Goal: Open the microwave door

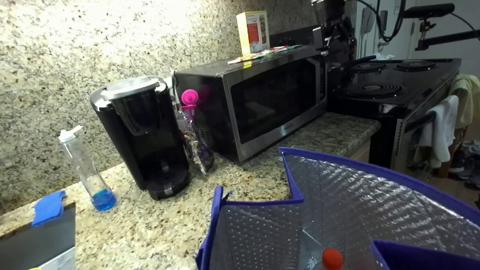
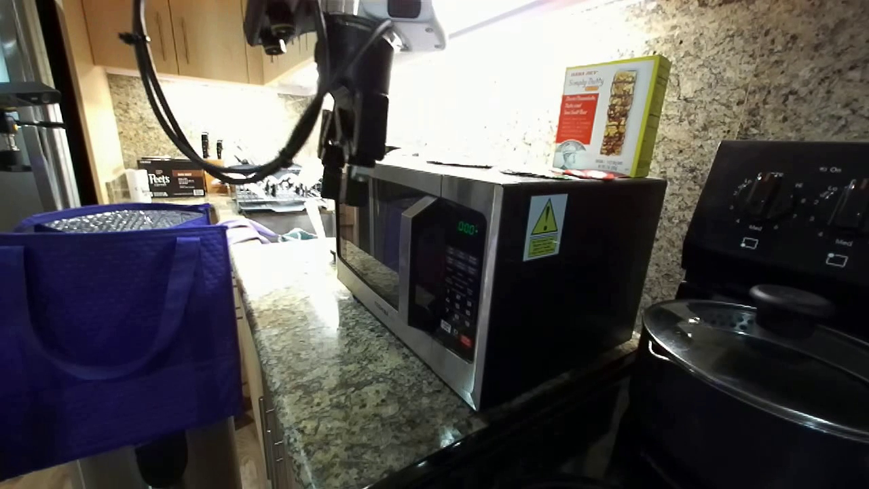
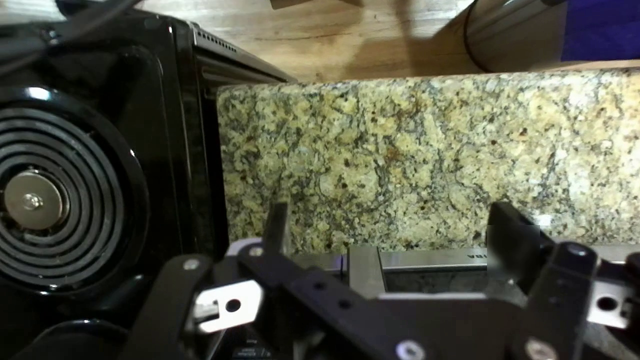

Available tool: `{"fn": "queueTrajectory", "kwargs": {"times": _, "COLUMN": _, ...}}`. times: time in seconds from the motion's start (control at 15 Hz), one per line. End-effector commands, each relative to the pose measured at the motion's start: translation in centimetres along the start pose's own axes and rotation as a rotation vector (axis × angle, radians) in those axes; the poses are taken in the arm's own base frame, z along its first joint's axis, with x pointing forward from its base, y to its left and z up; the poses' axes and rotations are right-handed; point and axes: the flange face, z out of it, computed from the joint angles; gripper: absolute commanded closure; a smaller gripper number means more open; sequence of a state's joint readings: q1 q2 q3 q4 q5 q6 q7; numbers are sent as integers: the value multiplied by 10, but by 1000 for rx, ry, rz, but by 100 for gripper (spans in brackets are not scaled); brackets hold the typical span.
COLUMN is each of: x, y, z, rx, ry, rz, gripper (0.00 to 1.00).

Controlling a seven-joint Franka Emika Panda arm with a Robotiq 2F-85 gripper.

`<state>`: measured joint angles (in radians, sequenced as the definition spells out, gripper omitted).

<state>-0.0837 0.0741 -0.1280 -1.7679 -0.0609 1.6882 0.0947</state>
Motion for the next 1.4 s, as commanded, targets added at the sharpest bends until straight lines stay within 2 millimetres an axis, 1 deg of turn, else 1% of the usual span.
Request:
{"fn": "queueTrajectory", "kwargs": {"times": 0.0, "x": 27, "y": 12, "z": 9, "rx": 13, "ry": 47, "rz": -83, "gripper": 0}}
{"fn": "queueTrajectory", "kwargs": {"times": 0.33, "x": 48, "y": 22, "z": 18, "rx": -3, "ry": 136, "rz": -186, "gripper": 0}}
{"fn": "queueTrajectory", "kwargs": {"times": 0.73, "x": 62, "y": 17, "z": 21, "rx": 24, "ry": 233, "rz": -293, "gripper": 0}}
{"fn": "queueTrajectory", "kwargs": {"times": 0.8, "x": 64, "y": 15, "z": 23, "rx": 31, "ry": 241, "rz": -304, "gripper": 25}}
{"fn": "queueTrajectory", "kwargs": {"times": 0.87, "x": 63, "y": 15, "z": 25, "rx": 41, "ry": 236, "rz": -307, "gripper": 26}}
{"fn": "queueTrajectory", "kwargs": {"times": 0.93, "x": 63, "y": 15, "z": 26, "rx": 50, "ry": 242, "rz": -312, "gripper": 32}}
{"fn": "queueTrajectory", "kwargs": {"times": 1.0, "x": 63, "y": 15, "z": 26, "rx": 57, "ry": 245, "rz": -317, "gripper": 40}}
{"fn": "queueTrajectory", "kwargs": {"times": 1.13, "x": 62, "y": 16, "z": 28, "rx": 73, "ry": 251, "rz": -325, "gripper": 54}}
{"fn": "queueTrajectory", "kwargs": {"times": 1.33, "x": 61, "y": 15, "z": 33, "rx": 100, "ry": 257, "rz": -328, "gripper": 72}}
